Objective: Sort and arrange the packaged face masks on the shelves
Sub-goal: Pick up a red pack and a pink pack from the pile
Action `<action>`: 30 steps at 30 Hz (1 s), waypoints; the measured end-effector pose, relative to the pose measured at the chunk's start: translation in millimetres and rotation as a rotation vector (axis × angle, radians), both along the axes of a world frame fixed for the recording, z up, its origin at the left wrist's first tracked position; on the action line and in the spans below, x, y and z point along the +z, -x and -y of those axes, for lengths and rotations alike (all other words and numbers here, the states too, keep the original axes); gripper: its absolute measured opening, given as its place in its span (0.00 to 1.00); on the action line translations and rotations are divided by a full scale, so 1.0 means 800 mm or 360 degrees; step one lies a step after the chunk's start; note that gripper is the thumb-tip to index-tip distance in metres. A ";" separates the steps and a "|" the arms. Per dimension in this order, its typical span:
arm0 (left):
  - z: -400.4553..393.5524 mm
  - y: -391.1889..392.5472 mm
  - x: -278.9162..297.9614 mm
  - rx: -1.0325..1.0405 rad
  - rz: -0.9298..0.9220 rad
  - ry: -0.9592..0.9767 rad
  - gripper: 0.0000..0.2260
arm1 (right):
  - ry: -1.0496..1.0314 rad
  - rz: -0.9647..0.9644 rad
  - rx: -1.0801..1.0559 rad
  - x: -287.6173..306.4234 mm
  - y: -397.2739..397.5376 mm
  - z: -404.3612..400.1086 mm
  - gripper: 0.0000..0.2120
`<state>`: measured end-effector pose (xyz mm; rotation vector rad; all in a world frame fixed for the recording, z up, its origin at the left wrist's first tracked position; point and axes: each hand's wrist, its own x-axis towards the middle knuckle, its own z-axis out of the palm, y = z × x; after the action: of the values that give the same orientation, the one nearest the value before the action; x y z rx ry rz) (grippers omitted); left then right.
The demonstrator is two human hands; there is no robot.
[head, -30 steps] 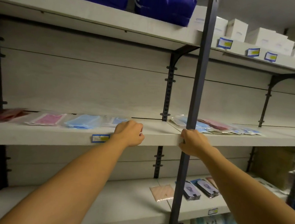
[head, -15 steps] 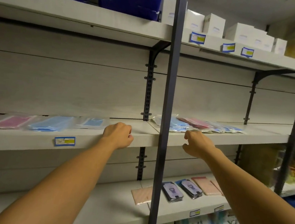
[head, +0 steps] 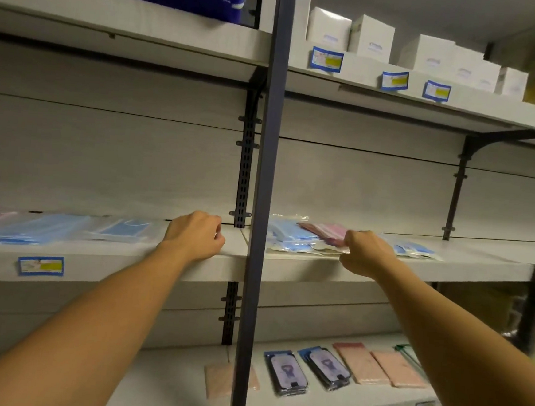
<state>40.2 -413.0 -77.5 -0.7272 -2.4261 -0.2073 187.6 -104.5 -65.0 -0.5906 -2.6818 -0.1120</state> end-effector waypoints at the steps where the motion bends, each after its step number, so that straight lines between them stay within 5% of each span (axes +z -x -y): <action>1: -0.004 -0.001 0.000 0.0007 -0.0001 0.0004 0.11 | 0.0004 -0.0011 0.0010 -0.001 0.000 -0.009 0.13; 30: -0.117 -0.138 -0.001 0.0638 -0.0026 0.0055 0.09 | -0.0084 -0.0014 0.0441 0.008 0.008 -0.214 0.17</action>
<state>150.2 -319.2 -78.2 -0.2431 -2.5041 0.0012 181.0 66.3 -58.6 -0.1990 -2.7121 -0.1026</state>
